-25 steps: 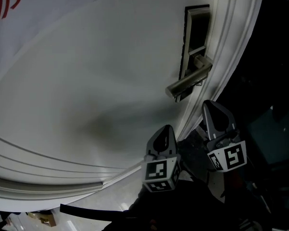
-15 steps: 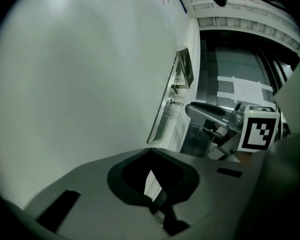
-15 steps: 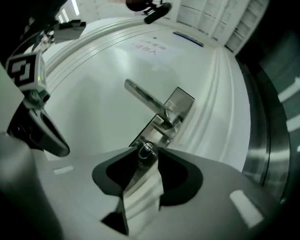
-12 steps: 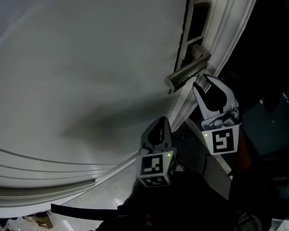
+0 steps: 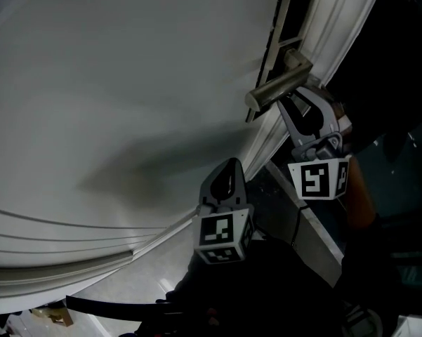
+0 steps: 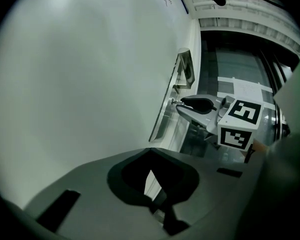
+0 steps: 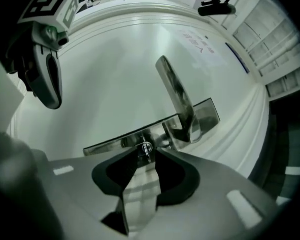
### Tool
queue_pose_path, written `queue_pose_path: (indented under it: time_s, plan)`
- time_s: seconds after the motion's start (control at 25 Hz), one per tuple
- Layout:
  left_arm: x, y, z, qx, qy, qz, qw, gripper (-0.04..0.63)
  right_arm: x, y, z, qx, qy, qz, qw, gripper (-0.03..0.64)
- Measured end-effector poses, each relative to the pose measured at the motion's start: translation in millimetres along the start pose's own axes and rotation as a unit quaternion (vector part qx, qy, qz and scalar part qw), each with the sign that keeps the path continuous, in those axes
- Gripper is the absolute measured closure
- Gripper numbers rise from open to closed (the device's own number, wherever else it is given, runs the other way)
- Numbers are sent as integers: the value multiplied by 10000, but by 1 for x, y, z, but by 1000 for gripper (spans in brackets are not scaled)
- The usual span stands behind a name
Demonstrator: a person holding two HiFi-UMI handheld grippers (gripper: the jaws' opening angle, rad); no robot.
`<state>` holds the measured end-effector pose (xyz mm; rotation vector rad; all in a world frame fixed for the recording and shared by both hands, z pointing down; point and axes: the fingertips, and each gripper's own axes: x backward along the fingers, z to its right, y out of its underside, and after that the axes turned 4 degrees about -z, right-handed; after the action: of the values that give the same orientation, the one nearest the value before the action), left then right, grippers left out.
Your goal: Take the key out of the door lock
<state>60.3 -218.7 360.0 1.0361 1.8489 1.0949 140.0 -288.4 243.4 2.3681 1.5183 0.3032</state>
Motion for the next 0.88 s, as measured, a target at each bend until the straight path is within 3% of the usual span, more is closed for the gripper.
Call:
queue_pose_path:
  time_s: [0.36, 0.56, 0.88]
  plan:
    - [-4, 2, -2, 11, -20, 19, 10000, 595, -10, 1, -5, 394, -9, -94, 9992, 520]
    - [-2, -3, -3, -65, 48, 3, 10000, 595, -12, 0, -1, 670, 267, -100, 9973, 589]
    - [-6, -5, -7, -52, 25, 37, 10000, 595, -13, 0, -1, 570, 161, -37, 9982, 598]
